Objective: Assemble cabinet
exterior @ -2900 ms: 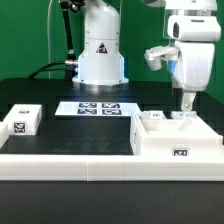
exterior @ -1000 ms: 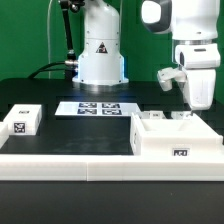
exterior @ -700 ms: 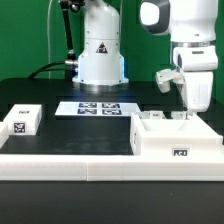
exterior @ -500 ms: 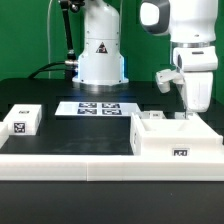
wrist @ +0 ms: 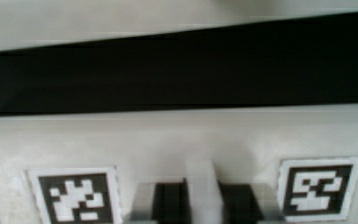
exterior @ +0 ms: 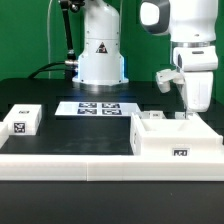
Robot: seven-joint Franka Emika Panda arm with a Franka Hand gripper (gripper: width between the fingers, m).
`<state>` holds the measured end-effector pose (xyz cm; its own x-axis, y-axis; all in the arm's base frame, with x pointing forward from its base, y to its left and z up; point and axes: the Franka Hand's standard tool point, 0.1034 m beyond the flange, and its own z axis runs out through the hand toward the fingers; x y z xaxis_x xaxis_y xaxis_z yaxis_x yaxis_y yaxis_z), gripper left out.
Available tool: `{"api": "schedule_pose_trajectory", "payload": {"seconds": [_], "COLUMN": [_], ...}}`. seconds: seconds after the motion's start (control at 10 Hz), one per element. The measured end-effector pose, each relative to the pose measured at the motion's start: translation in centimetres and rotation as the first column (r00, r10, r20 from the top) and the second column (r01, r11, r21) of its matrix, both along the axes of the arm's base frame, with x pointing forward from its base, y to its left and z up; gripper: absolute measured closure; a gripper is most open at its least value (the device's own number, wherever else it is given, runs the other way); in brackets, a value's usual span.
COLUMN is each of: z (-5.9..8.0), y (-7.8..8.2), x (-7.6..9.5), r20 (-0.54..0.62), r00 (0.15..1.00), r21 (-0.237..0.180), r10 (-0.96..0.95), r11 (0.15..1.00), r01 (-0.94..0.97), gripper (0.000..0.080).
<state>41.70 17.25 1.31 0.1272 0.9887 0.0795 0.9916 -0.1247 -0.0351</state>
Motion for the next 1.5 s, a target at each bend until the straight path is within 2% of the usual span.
{"api": "schedule_pose_trajectory", "payload": {"seconds": [0.1, 0.4, 0.5, 0.8, 1.3, 1.5], "z": [0.1, 2.7, 3.1, 3.4, 3.3, 3.9], "y": [0.0, -1.1, -1.6, -4.1, -4.3, -4.8], "x": [0.0, 1.1, 1.4, 2.0, 2.1, 2.6], "r20": [0.000, 0.010, 0.011, 0.008, 0.007, 0.015], "r00": [1.000, 1.000, 1.000, 1.000, 1.000, 1.000], "r21": [-0.001, -0.030, -0.034, -0.041, -0.039, -0.043], "r10": [0.000, -0.005, -0.007, -0.004, -0.027, -0.026], "r11": [1.000, 1.000, 0.999, 0.999, 0.999, 0.999], "r01": [0.000, 0.005, 0.007, 0.005, 0.027, 0.026], "gripper": [0.0732, 0.0731, 0.0731, 0.0731, 0.0731, 0.0731]}}
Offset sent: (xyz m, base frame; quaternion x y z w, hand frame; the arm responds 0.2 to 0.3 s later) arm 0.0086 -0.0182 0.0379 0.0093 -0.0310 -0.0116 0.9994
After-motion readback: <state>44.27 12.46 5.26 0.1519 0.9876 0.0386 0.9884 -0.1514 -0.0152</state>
